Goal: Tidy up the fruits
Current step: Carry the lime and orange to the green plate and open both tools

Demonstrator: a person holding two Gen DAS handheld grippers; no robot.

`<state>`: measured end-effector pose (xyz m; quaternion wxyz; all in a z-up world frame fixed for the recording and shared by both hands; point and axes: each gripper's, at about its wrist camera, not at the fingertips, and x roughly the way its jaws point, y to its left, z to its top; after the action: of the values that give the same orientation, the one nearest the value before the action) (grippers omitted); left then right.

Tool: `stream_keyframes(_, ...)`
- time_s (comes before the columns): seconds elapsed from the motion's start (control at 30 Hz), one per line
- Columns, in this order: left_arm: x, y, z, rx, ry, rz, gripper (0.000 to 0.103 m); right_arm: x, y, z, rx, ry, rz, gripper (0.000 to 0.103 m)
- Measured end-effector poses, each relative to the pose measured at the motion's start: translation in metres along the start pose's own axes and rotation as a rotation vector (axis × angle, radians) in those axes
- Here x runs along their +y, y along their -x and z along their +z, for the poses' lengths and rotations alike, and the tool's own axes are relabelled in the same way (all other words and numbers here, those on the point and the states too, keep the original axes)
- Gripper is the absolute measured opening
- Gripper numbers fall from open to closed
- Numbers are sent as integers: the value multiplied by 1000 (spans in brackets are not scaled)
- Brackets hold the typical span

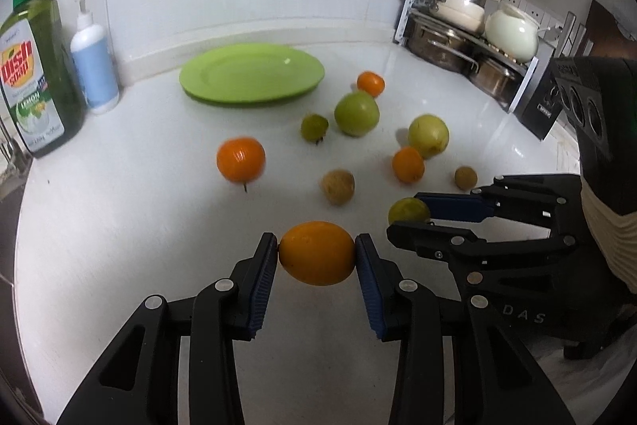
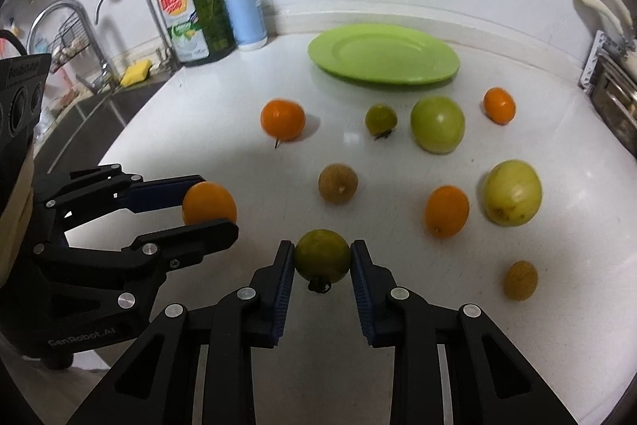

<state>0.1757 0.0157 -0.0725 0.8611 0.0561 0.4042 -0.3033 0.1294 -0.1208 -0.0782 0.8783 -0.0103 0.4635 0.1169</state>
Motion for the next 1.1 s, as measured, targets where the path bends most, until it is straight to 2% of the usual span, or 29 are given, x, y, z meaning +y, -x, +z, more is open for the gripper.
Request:
stream_keyframes(0.27,1,9,31,-71,-8,14,40,-6,21,25,-96,-29,-33,30)
stream_keyframes(0.57,-2,8,68,-148,14,113,40,-32,34,65,-200,30,-45,30)
stream_keyframes(0.83,8,-8,125,-193,27,169,40,-60,17,113,-210,38,-16,30)
stream_keyframes(1.1,28,-30,179,-190,33,198,40,-89,-12,175,-195,33,-2,30)
